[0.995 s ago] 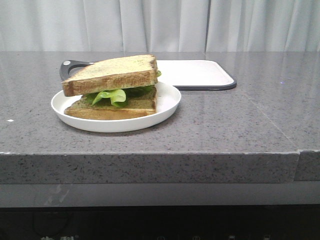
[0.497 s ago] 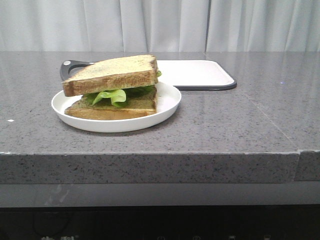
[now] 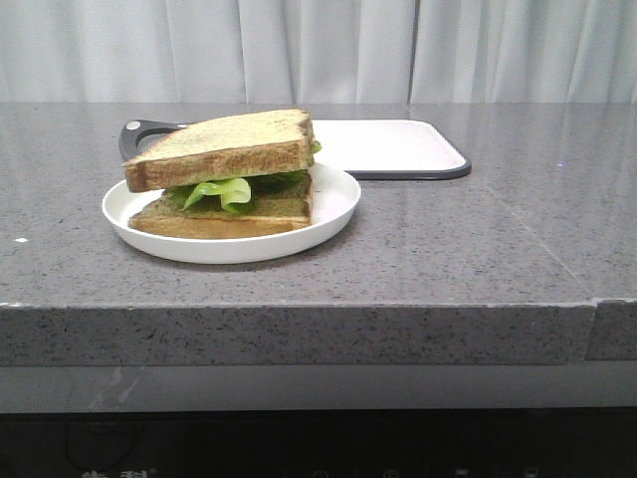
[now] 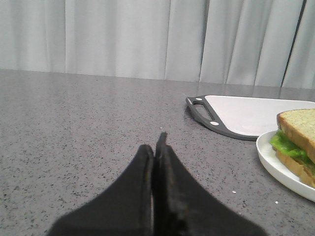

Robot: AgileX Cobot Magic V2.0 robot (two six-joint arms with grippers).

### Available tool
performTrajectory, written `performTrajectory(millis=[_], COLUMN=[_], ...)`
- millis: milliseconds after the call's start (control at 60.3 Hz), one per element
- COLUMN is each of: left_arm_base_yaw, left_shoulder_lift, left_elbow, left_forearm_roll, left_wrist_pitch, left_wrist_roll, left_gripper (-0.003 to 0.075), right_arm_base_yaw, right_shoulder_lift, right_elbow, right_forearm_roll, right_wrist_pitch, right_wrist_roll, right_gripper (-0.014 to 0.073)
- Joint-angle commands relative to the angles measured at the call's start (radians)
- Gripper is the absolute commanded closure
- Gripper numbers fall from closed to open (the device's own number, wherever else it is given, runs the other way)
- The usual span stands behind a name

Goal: Left arm grabs bread, right arm adds lettuce

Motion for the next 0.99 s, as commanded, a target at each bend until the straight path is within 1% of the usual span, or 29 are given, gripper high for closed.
performTrajectory(millis=[0,348,448,564,647,978], left_arm_base_yaw=[0.001,0.001,0.001,0.001,0.001,0.001], left_shoulder_lift=[-0.020,-0.020,-0.020,-0.020,-0.020,-0.020], left_elbow=[0.004,0.004,0.004,0.004,0.004,0.004], left_forearm_roll=[-0.004,-0.004,-0.004,-0.004,-0.004,-0.004], left_wrist_pitch=[-0.085,-0.085,-0.085,-0.085,-0.085,-0.085], left_wrist_roll=[-0.008,-0.008,-0.008,-0.008,-0.008,-0.008], left_gripper=[0.0741,0.0741,0.0741,0.0741,0.0741,0.0741], right_arm_base_yaw=[-0.007,-0.007,-0.007,-0.007,-0.007,-0.007], right_shoulder_lift=[-0.021,-0.021,-0.021,-0.021,-0.021,-0.021], right_elbow=[-0.003,-0.003,-0.003,-0.003,-0.003,-0.003], right_forearm_roll=[-0.017,-0.015,0.025,0.064,0.081,0.081], right_wrist_pitch=[-0.090,-0.094,-0.097,-0.105,-0.113,-0.124], right_wrist_roll=[-0.005,-0.005,-0.008,-0.046,-0.097,-0.098], right_gripper=[0.0710,0.0710,0.0710,0.0710,0.0710,0.0710])
